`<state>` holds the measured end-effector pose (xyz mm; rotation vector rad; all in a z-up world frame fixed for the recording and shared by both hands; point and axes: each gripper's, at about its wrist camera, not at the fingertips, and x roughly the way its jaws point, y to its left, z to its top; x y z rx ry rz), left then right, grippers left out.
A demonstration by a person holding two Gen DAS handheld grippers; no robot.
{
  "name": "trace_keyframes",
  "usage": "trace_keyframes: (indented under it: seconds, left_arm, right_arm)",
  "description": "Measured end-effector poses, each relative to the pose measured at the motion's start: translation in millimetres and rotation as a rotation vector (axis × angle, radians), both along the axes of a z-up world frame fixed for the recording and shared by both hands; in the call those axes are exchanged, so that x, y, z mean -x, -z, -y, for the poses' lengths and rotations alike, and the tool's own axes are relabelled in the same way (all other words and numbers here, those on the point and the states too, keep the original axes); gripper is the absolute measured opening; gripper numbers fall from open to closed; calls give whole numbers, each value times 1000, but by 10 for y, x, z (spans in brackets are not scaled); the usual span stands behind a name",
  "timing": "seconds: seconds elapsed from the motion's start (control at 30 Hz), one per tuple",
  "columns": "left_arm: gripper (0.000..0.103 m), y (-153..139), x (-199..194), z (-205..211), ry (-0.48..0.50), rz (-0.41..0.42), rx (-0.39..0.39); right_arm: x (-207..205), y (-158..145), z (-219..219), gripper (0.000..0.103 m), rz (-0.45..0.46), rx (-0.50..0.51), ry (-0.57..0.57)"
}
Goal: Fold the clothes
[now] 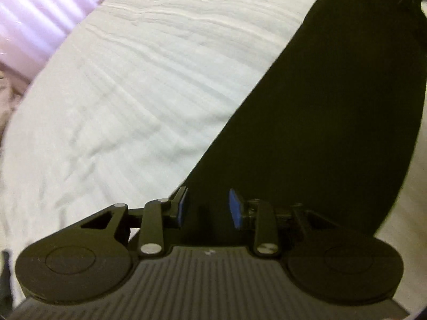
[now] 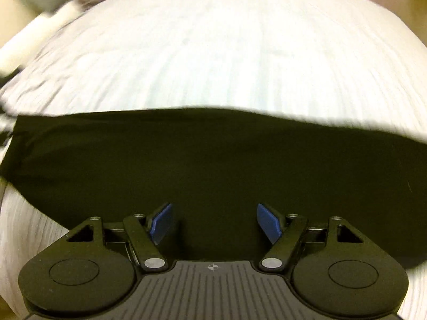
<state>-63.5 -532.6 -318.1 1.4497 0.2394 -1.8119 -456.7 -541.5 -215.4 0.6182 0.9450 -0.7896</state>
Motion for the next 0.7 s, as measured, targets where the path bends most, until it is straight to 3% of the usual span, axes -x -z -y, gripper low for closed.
trace_keyframes:
  seconds: [0.23,0.3,0.33,0.43,0.5,0.53,0.57,0.7]
  left_arm:
    - [28,389,87,450,42,-67,-93]
    - [28,477,87,533,62,-70,-137]
    - [28,521,88,574,72,-71,-159]
    - [20,611,81,656,90,-71,-209]
    - [2,600,71,630,92,-52,-210]
    - [1,575,65,597,102,-45,-203]
    - [0,536,56,571,107,-47,-192]
    - [0,335,12,575,91,-68,-112]
  right_arm:
    - [-757,330,548,73,-23,73,-328]
    - [-983,443,619,57,-42,86,-450]
    - [-1055,528,658,44,-63,80,-494]
    - [-1265,780,774,43,-128,62,-621]
    - [-1317,883,819,38,-144,40,-638]
    - [-1341,892,825,21,-149,42,-639]
    - [-1322,843,808,11,-150,48,-639]
    - [-1256,609,776,5,-133,87,-619]
